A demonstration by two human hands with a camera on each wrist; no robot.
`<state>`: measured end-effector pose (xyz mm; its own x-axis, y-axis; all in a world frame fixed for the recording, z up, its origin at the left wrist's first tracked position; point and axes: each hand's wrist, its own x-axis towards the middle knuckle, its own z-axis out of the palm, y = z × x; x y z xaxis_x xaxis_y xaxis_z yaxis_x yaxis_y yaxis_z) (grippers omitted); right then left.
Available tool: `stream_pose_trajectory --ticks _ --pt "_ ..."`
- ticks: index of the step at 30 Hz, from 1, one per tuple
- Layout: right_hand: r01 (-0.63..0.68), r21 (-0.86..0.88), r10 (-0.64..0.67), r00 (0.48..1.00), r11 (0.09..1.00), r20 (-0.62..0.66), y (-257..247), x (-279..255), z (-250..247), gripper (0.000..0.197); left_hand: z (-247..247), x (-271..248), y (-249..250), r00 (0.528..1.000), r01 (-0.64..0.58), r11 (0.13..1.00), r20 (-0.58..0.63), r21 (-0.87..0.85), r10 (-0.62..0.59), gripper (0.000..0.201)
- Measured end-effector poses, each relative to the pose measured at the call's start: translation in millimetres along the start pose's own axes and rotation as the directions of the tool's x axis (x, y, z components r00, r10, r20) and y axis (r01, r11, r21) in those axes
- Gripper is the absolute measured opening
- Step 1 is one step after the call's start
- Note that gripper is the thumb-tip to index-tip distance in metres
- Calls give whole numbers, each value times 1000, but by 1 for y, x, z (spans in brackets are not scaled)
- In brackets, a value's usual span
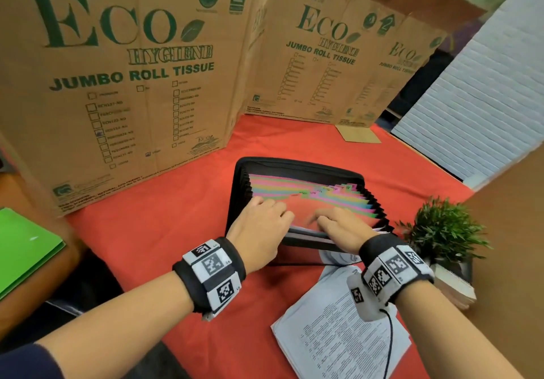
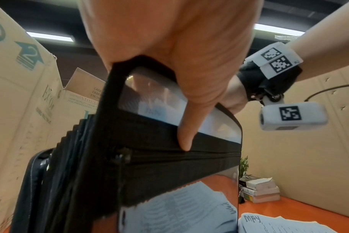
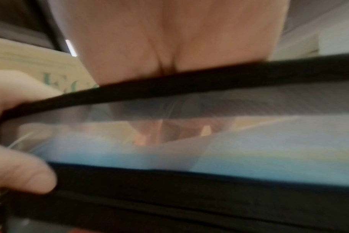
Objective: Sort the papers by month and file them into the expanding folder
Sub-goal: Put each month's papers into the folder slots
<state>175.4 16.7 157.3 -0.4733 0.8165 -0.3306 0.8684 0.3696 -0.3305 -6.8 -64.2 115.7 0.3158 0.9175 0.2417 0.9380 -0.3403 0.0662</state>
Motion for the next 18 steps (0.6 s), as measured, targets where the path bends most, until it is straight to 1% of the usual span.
stream_pose_trajectory --ticks 2,3,5,6,8,9,12,14,15,16,17,18 --pt "-71 105 83 989 992 -122 13 -7 0 24 -2 1 1 999 4 1000 49 -4 -4 28" --pt "-104 128 128 972 986 -197 21 -12 0 22 -3 1 2 999 8 1000 51 7 -8 26" --pt "-143 133 179 930 981 -320 35 -22 1 30 -7 3 4 998 8 999 62 43 -10 26" --pt "-137 142 179 920 980 -349 41 -27 1 34 -9 5 7 997 10 999 71 51 -14 25" --pt "-98 162 150 924 982 -351 49 -33 2 40 -13 11 12 995 8 998 100 59 -14 25" --pt "-85 172 141 928 981 -345 53 -34 2 40 -13 13 14 993 15 998 114 64 -22 26" --pt "-78 181 139 925 980 -354 61 -36 6 31 -11 19 16 986 45 994 156 95 -59 27" --pt "-64 193 141 897 979 -418 67 -39 7 25 -10 20 16 985 57 993 154 103 -73 26" --pt "-44 207 142 861 977 -489 71 -42 8 23 -10 20 15 986 59 993 148 105 -74 26" --pt "-23 228 156 795 973 -586 77 -46 8 21 -10 19 15 987 57 992 140 111 -73 25" --pt "-13 250 189 690 968 -698 82 -51 10 19 -11 18 14 989 48 991 131 123 -65 23" --pt "-10 289 248 546 957 -800 88 -58 13 19 -11 17 14 991 35 990 122 135 -52 21"
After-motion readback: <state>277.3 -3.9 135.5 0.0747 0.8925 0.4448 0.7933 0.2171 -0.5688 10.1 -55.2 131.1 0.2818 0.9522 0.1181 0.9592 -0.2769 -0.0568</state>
